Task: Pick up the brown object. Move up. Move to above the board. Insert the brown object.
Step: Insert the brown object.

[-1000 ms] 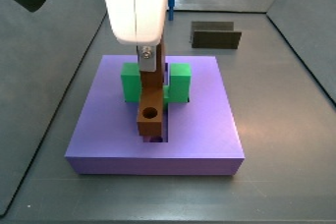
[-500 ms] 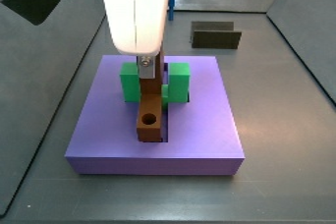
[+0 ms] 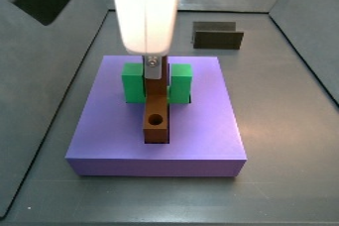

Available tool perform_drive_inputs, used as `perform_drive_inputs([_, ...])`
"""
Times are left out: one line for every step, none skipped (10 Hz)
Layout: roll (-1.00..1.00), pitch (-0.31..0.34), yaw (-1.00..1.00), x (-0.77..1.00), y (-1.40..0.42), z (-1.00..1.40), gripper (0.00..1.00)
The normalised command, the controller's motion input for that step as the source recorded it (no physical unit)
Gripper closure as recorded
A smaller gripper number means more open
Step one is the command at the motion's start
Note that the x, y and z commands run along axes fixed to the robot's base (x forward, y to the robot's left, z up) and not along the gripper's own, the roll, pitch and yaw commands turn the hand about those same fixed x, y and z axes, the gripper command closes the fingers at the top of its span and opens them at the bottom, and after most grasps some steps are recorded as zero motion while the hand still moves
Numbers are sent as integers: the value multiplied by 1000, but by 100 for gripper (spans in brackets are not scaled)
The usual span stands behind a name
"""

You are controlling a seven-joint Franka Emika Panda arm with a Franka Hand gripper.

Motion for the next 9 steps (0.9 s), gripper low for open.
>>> perform_drive_inputs([44, 7, -74, 229, 0, -106, 100])
perform_drive_inputs([49, 0, 0, 0, 0, -191, 100])
perform_drive_inputs([61, -10, 0, 0, 0, -306, 100])
perform_drive_inputs([97, -24, 0, -51, 0, -289, 100])
perform_drive_inputs([130, 0, 0, 0, 0, -131, 100])
perform_drive_inputs([163, -11, -11, 0, 0, -303, 100])
perform_drive_inputs([163, -60, -6, -43, 0, -511, 100])
perform_drive_inputs([0, 24, 0, 0, 3, 0, 100])
perform_drive_inputs([0, 0, 0, 0, 0, 0, 100])
